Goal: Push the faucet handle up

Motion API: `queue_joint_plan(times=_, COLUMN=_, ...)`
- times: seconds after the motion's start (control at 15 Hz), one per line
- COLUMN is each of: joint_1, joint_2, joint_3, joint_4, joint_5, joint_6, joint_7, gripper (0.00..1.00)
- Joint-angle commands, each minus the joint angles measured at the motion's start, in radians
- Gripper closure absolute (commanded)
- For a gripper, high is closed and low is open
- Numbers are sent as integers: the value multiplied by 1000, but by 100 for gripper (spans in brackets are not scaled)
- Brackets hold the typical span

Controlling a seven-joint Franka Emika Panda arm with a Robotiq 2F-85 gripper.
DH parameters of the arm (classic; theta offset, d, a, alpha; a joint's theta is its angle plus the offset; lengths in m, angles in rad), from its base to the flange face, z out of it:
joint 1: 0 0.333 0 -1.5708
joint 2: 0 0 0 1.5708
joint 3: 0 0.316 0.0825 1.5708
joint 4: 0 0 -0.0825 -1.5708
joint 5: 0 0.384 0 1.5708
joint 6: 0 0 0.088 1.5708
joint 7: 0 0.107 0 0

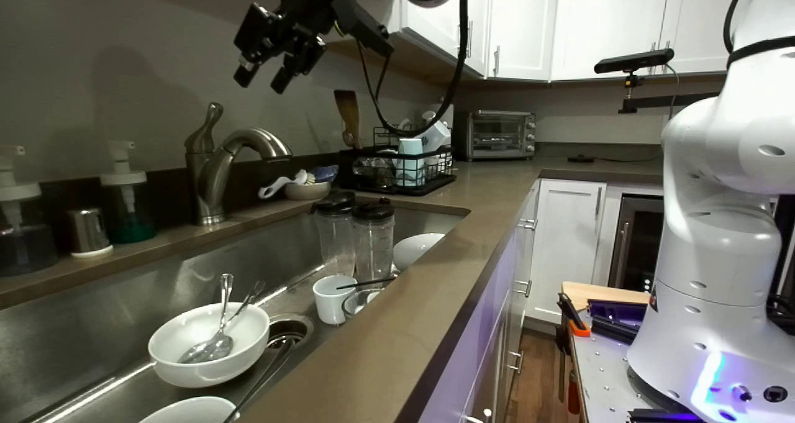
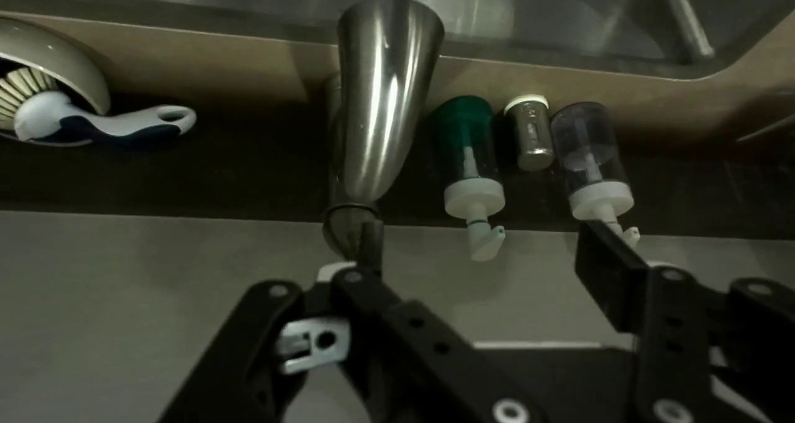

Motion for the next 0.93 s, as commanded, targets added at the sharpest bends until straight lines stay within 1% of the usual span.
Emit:
queue_joint_plan(times=0.0, joint_1=31, joint_2=20, joint_3=-19, joint_4=24, joint_5=34, joint_6=-18, joint_7=-21, gripper=0)
queue_joint_plan(times=0.07, joint_1=59, joint_2=16, joint_3=-35, joint_4=34, joint_5=75, joint_6=-85, joint_7=-57, gripper=0)
queue_joint_plan(times=0.13, joint_1=30, joint_2=5, joint_3=-19, joint_4=23, joint_5=25, joint_6=-58, joint_7=-12, gripper=0)
queue_joint_plan(times=0.2, joint_1=33, joint_2=3, joint_3=-20, joint_4=21, joint_5=22, joint_6=-53, joint_7=-4, gripper=0)
queue_joint_plan(times=0.4, joint_1=4, joint_2=18, joint_3=6, joint_4=18, joint_5=-30, joint_6=19, joint_7=38, gripper=0)
queue_joint_plan(times=0.47, joint_1=1, joint_2=19, joint_3=9, joint_4=18, joint_5=-39, joint_6=29, joint_7=42, gripper=25)
queue_joint_plan(times=0.53, joint_1=-10, joint_2=25, joint_3=18, joint_4=17, joint_5=-62, joint_6=59, joint_7=64, gripper=27)
queue_joint_plan(times=0.6, joint_1=-15, joint_2=28, joint_3=22, joint_4=17, joint_5=-71, joint_6=75, joint_7=74, gripper=33)
queue_joint_plan(times=0.67, joint_1=-22, joint_2=35, joint_3=27, joint_4=17, joint_5=-81, joint_6=96, joint_7=93, gripper=42)
queue_joint_plan(times=0.87, joint_1=-51, joint_2=55, joint_3=45, joint_4=18, joint_5=-120, joint_6=145, joint_7=144, gripper=61)
